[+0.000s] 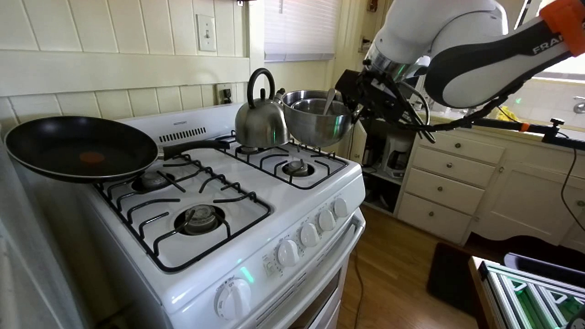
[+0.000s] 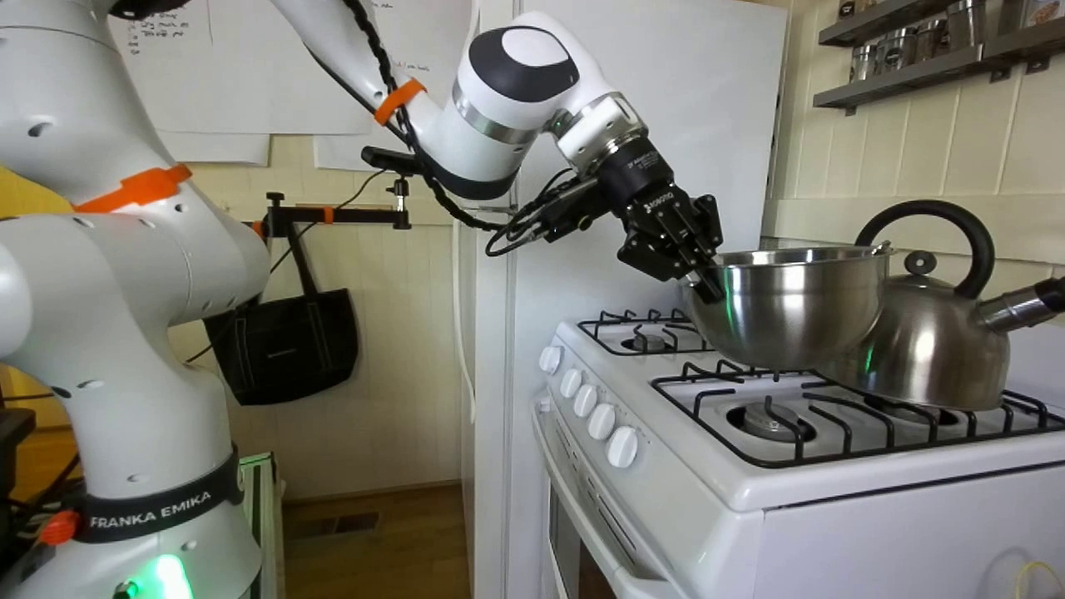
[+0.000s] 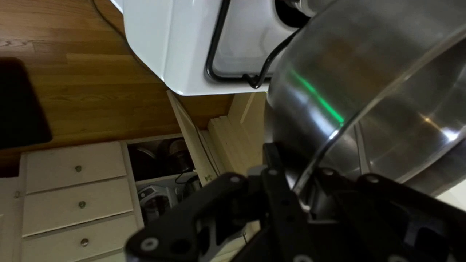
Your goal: Move the silver bowl to the right then move the pan forwards.
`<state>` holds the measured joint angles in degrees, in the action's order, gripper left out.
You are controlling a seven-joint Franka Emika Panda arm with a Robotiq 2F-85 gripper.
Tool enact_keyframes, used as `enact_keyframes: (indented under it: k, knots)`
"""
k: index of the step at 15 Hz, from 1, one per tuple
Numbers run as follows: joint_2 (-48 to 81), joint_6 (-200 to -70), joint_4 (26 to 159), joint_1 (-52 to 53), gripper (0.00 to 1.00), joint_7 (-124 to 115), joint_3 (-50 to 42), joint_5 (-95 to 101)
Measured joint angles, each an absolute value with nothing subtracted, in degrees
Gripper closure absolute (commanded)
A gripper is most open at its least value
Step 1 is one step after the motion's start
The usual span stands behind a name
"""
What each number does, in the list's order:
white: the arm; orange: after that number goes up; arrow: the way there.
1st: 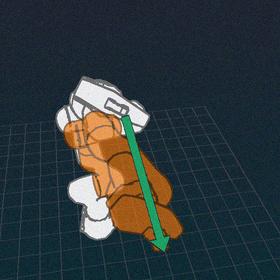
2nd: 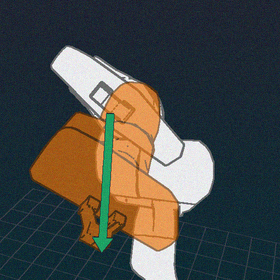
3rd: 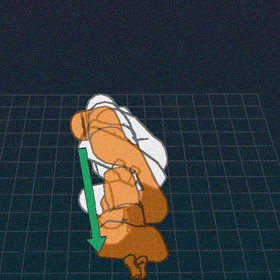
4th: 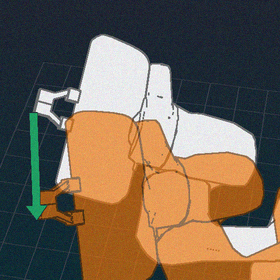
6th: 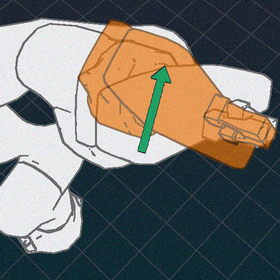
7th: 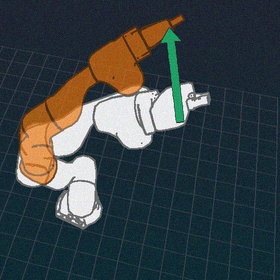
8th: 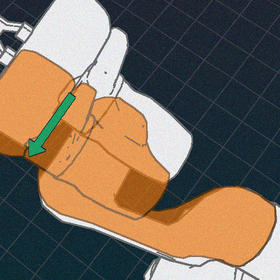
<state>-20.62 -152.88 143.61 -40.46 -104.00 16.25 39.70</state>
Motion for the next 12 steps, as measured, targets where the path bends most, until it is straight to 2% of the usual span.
enact_keyframes:
  k: [4, 12]
  knots:
    - [-14.9, -152.7, 139.7, -38.5, 0.96, -108.6, 14.0, 46.9]
    - [-8.9, -152.7, 136.9, -25.0, 0.96, -109.8, 2.0, 49.1]
